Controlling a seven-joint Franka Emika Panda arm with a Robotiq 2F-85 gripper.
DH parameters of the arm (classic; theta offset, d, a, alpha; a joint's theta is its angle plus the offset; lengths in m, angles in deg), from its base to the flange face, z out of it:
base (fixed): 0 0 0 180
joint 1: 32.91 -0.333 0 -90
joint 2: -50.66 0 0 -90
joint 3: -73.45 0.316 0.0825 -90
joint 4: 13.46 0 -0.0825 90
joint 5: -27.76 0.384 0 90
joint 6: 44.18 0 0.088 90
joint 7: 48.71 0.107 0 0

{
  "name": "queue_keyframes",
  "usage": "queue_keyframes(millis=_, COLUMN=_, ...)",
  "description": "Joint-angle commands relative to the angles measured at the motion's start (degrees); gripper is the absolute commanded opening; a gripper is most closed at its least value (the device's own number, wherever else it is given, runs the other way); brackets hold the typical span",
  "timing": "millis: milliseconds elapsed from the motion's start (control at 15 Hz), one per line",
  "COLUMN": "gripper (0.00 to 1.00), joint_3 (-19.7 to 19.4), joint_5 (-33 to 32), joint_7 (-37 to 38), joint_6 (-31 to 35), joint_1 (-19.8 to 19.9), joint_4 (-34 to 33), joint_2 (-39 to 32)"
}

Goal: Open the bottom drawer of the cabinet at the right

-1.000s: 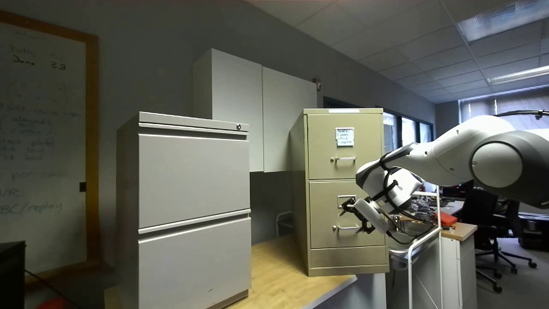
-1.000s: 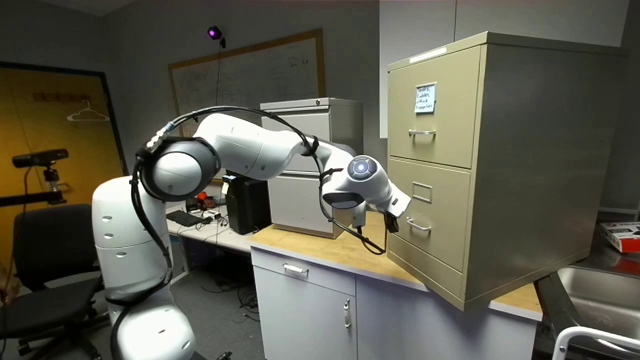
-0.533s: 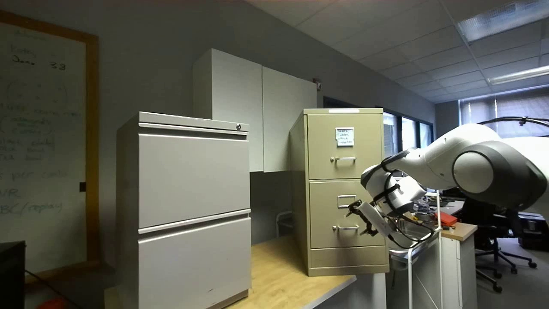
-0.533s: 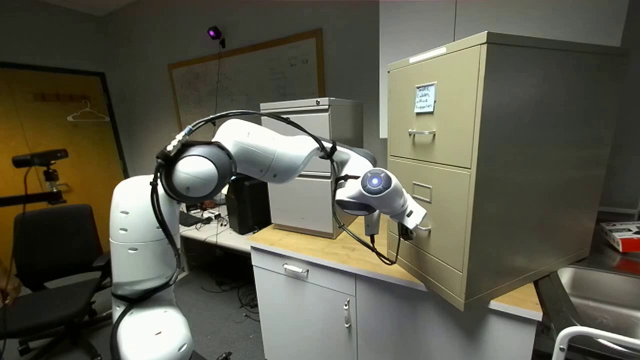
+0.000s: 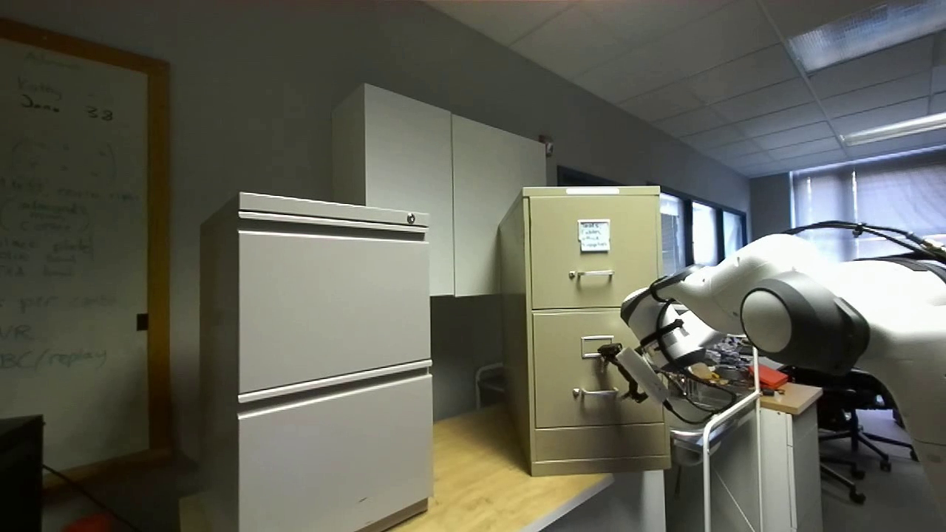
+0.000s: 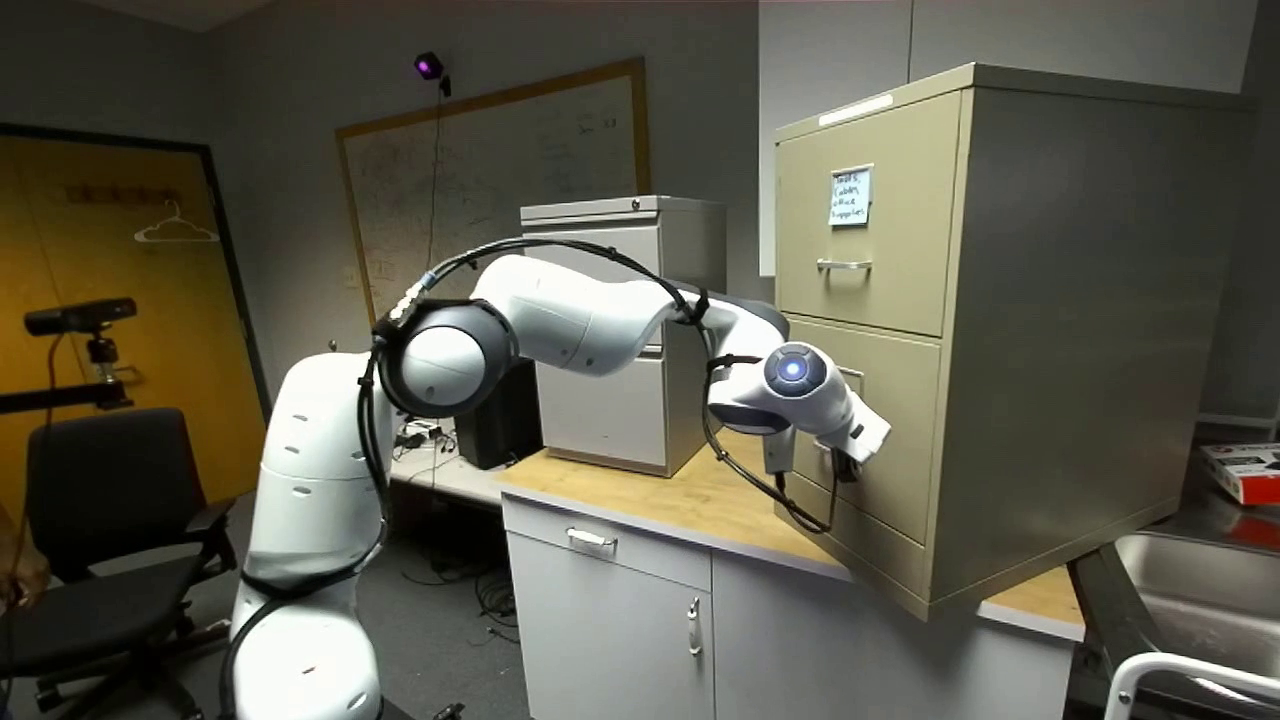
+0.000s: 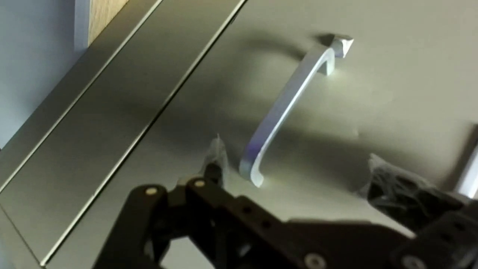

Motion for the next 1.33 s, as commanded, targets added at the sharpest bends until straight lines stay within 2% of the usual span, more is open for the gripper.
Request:
queue_keyframes(millis=0, gripper=1.0, joint_3=0.6, joint_5=1.5, joint_7=-0.3, joint_6=-2.8, joint_1=1.3, joint_4=-6.7, joint_2=-5.6)
queue_keyframes(millis=333, gripper=1.0, joint_3=4.1, joint_5=2.7, joint_7=-1.5, joint_6=-4.7, joint_1=2.7, joint_4=-5.6, joint_2=-7.1)
queue_keyframes(millis=400, gripper=0.75, joint_3=4.4, joint_5=2.9, joint_7=-1.4, joint_6=-4.7, joint_1=2.6, joint_4=-4.7, joint_2=-6.8)
queue_keyframes(millis=467, gripper=0.75, joint_3=4.6, joint_5=3.3, joint_7=-1.8, joint_6=-4.9, joint_1=2.5, joint_4=-4.2, joint_2=-6.7)
queue_keyframes(millis=533, gripper=0.7, joint_3=4.7, joint_5=3.2, joint_7=-2.1, joint_6=-5.0, joint_1=2.4, joint_4=-3.5, joint_2=-6.7)
queue_keyframes(millis=667, gripper=0.52, joint_3=5.2, joint_5=3.1, joint_7=-2.4, joint_6=-4.4, joint_1=2.1, joint_4=-2.5, joint_2=-7.7)
queue_keyframes(millis=1067, gripper=0.12, joint_3=5.4, joint_5=3.3, joint_7=-3.8, joint_6=-4.1, joint_1=1.4, joint_4=1.7, joint_2=-4.4)
queue_keyframes(millis=1267, gripper=0.03, joint_3=5.1, joint_5=2.1, joint_7=-3.4, joint_6=-2.7, joint_1=0.7, joint_4=3.3, joint_2=-2.2)
